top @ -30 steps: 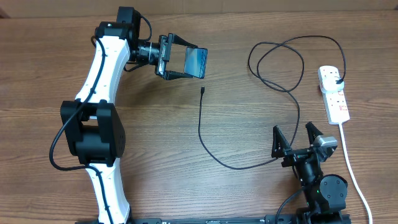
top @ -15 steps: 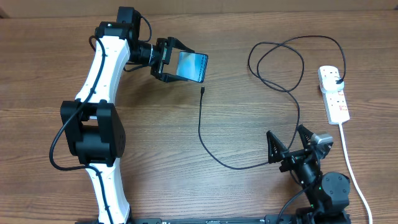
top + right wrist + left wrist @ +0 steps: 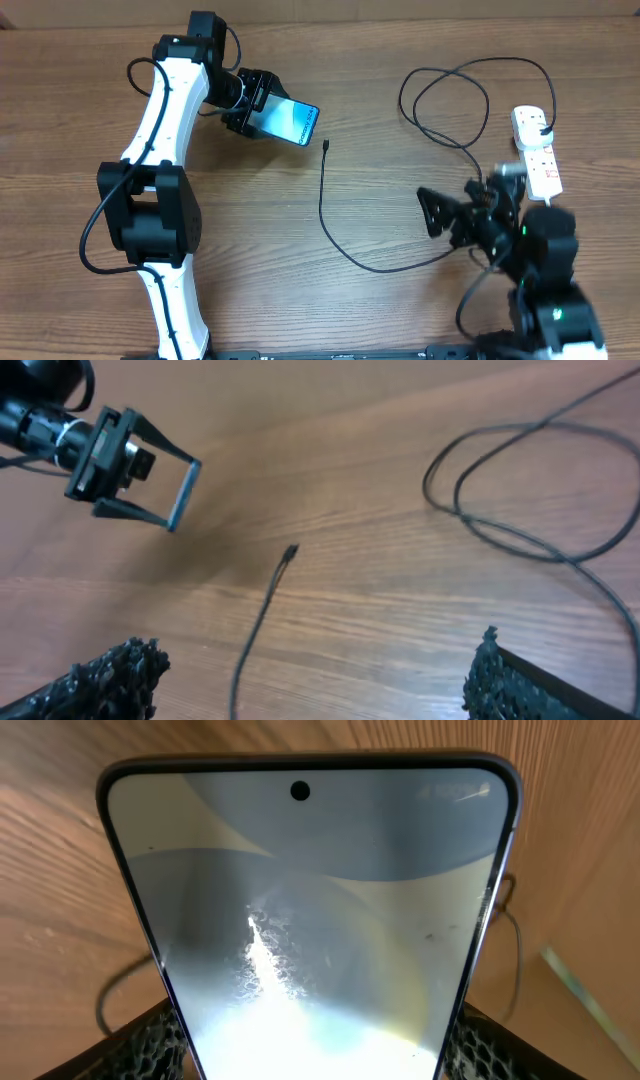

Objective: Plug charger to phone and switch on socket

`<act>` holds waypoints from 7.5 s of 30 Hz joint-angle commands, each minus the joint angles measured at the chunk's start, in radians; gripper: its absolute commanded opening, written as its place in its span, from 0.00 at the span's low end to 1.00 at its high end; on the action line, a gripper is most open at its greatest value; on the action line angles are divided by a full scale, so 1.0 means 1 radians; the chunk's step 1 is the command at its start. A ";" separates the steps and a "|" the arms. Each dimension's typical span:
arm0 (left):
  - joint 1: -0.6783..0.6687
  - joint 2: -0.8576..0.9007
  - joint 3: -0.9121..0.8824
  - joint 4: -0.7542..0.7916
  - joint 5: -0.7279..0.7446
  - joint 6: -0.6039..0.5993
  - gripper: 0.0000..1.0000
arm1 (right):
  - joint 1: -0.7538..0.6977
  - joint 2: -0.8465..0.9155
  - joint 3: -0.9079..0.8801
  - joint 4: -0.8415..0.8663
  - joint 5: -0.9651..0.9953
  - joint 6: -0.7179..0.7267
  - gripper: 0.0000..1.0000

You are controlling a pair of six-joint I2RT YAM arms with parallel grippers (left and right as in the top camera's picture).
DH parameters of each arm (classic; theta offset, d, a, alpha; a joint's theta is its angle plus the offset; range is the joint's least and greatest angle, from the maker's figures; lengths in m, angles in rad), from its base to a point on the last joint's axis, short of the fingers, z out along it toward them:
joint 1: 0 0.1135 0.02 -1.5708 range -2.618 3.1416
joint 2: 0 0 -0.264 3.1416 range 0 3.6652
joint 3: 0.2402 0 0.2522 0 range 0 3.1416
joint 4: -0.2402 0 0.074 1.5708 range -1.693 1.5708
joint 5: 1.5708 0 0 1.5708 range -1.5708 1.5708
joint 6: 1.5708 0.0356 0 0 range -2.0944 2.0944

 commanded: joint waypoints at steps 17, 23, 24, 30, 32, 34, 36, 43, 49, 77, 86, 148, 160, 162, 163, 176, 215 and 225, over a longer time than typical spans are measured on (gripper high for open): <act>-0.021 -0.006 0.032 0.009 -0.102 -0.014 0.35 | 0.032 0.731 0.455 0.133 -0.353 0.241 1.00; -0.082 -0.006 0.032 0.018 -0.102 -0.052 0.36 | 0.130 0.863 0.455 0.214 -0.300 0.296 0.88; -0.092 -0.006 0.032 0.020 -0.102 -0.057 0.35 | 0.141 0.873 0.455 0.213 -0.273 0.308 0.88; -0.157 -0.006 0.032 0.020 -0.098 -0.074 0.35 | 0.188 0.901 0.455 0.210 -0.189 0.323 0.82; -0.174 -0.006 0.032 0.020 -0.090 -0.092 0.35 | 0.195 0.903 0.455 0.205 -0.159 0.344 0.81; -0.188 -0.006 0.032 0.020 -0.090 -0.111 0.35 | 0.204 0.904 0.455 0.198 -0.136 0.349 0.80; -0.200 -0.006 0.032 0.022 -0.090 -0.127 0.35 | 0.214 0.905 0.455 0.187 -0.117 0.370 0.77; -0.231 -0.006 0.032 0.044 -0.036 -0.151 0.36 | 0.241 0.921 0.454 0.184 -0.078 0.402 0.69; -0.251 -0.006 0.032 0.051 -0.010 -0.175 0.35 | 0.250 0.921 0.454 0.183 -0.055 0.423 0.61; -0.299 -0.006 0.032 0.072 0.148 -0.195 0.36 | 0.254 0.921 0.454 0.201 -0.040 0.447 0.30; -0.299 -0.006 0.032 0.072 0.168 -0.196 0.36 | 0.254 0.921 0.454 0.216 -0.041 0.449 0.19; -0.141 -0.006 0.032 0.521 0.529 0.312 1.00 | 0.084 0.898 0.459 0.533 -0.042 0.881 0.04; -0.161 -0.006 0.032 0.612 0.499 0.251 0.96 | 0.109 0.898 0.459 0.809 0.019 1.112 0.04; -0.169 -0.006 0.032 0.653 0.499 0.219 0.96 | 0.116 0.898 0.459 0.808 0.019 1.157 0.04; -0.172 -0.006 0.032 0.679 0.500 0.210 0.95 | 0.121 0.899 0.459 0.797 0.020 1.173 0.04; -0.238 -0.006 0.032 0.804 0.412 0.163 0.61 | 0.167 0.899 0.459 0.790 0.045 1.287 0.04; -0.193 -0.006 0.032 0.808 0.322 0.124 0.04 | 0.174 0.899 0.459 0.705 0.045 1.253 0.60; -0.002 -0.006 0.032 0.576 0.427 0.506 0.04 | 0.174 0.899 0.459 0.528 -0.043 0.829 0.89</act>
